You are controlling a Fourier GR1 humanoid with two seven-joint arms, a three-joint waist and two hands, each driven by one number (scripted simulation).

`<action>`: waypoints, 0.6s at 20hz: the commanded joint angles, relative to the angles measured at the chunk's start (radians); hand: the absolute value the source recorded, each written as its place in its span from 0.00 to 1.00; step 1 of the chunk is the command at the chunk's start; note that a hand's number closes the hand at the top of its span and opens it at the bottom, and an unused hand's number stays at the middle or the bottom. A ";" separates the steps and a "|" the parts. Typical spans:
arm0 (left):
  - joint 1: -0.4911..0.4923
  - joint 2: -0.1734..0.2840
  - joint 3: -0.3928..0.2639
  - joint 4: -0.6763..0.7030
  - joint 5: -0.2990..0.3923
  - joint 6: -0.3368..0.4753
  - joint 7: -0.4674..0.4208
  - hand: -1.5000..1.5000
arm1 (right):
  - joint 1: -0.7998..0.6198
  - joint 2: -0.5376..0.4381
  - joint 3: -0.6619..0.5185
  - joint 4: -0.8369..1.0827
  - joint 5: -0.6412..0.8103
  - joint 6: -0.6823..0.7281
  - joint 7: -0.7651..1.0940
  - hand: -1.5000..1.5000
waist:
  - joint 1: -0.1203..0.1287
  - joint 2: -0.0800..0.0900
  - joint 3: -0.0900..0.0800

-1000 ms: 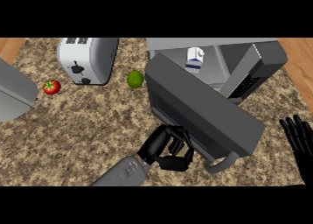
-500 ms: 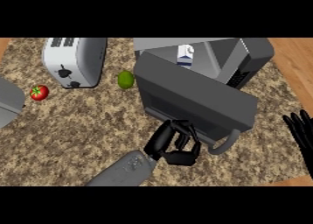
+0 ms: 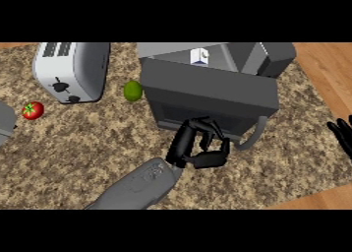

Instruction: Pick up the milk, place it into the microwave and close the microwave

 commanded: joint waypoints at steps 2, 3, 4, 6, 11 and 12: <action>-0.086 -0.003 0.024 0.016 0.087 0.103 0.010 0.00 | -0.027 -0.016 -0.009 -0.037 -0.032 0.006 0.029 0.00 | -0.027 0.003 0.001; -0.095 -0.003 0.028 0.021 0.105 0.098 0.006 0.00 | -0.045 -0.030 -0.029 -0.021 -0.042 0.008 0.029 0.00 | -0.029 0.011 0.001; -0.105 -0.003 0.037 0.038 0.116 0.113 0.012 0.00 | -0.050 -0.042 -0.039 -0.020 -0.053 0.015 0.033 0.00 | -0.039 0.015 0.001; -0.144 -0.003 0.038 0.063 0.143 0.119 0.036 0.00 | -0.075 -0.079 -0.060 -0.033 -0.016 0.000 0.039 0.00 | -0.043 0.016 0.002; -0.182 -0.003 0.089 0.088 0.206 0.172 0.035 0.00 | -0.151 -0.176 -0.161 -0.081 0.125 -0.084 0.003 1.00 | -0.071 0.024 -0.001; -0.167 -0.003 0.091 0.076 0.230 0.175 0.022 0.00 | -0.161 -0.178 -0.160 -0.081 0.144 -0.100 0.006 1.00 | -0.065 0.029 -0.001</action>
